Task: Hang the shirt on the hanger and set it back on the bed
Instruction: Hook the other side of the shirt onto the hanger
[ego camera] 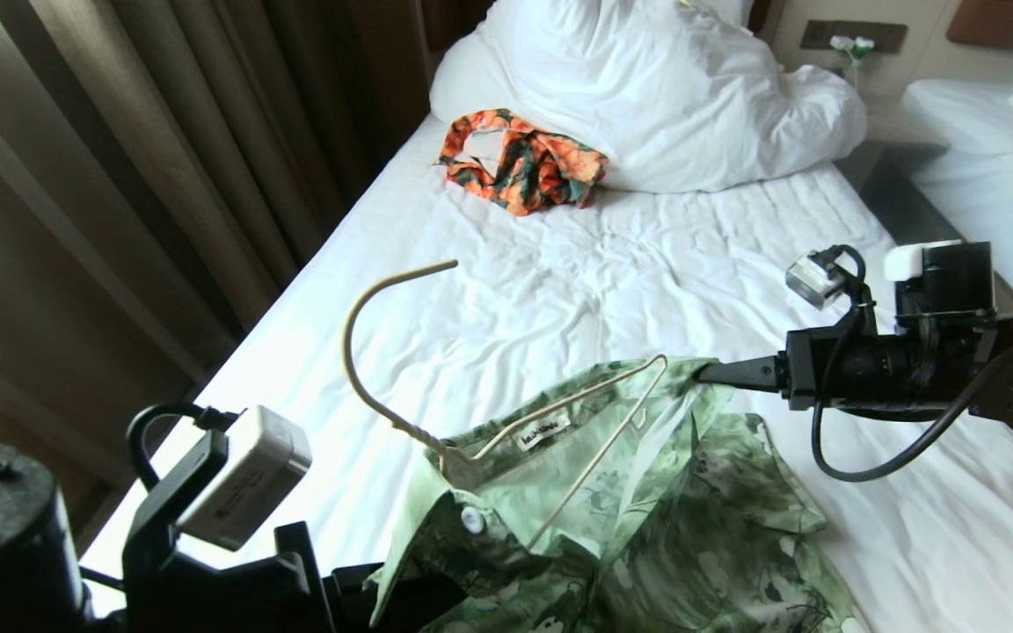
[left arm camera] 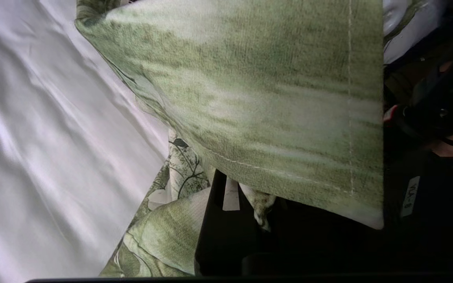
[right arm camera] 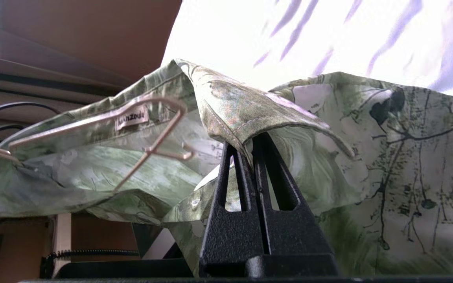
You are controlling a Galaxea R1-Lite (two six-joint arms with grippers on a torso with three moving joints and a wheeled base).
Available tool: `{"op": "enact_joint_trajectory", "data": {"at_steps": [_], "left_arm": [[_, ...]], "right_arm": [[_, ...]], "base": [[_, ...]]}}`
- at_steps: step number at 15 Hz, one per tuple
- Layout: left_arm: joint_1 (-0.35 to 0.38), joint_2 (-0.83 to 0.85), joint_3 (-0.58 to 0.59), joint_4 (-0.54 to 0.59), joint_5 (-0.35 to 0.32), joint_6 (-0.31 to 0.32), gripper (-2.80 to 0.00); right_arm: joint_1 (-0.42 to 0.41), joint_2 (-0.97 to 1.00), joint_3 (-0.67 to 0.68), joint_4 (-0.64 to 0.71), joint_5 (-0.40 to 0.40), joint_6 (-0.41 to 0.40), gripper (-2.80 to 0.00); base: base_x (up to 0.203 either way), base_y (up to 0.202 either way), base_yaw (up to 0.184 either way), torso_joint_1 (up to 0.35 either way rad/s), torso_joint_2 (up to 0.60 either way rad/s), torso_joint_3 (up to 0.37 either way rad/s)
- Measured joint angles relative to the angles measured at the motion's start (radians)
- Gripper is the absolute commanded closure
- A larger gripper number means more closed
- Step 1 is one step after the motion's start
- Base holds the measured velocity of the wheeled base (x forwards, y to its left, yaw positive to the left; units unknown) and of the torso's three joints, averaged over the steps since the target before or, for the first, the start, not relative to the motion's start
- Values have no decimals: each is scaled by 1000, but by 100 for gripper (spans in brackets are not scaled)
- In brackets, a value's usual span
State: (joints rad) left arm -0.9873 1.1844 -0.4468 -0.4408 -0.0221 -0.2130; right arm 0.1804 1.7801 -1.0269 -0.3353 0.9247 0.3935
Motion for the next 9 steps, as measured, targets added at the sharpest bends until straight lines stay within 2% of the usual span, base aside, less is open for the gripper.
{"op": "enact_joint_trajectory", "data": {"at_steps": [2, 9], "left_arm": [[-15, -5, 3, 12, 7, -2, 0], [-74, -16, 3, 15, 29, -14, 0]], "right_arm": [[5, -16, -15, -1, 0, 33, 0], [24, -26, -53, 2, -3, 37, 0]], "base": [[0, 0, 0, 0, 0, 0], [0, 0, 0, 0, 0, 0]]}}
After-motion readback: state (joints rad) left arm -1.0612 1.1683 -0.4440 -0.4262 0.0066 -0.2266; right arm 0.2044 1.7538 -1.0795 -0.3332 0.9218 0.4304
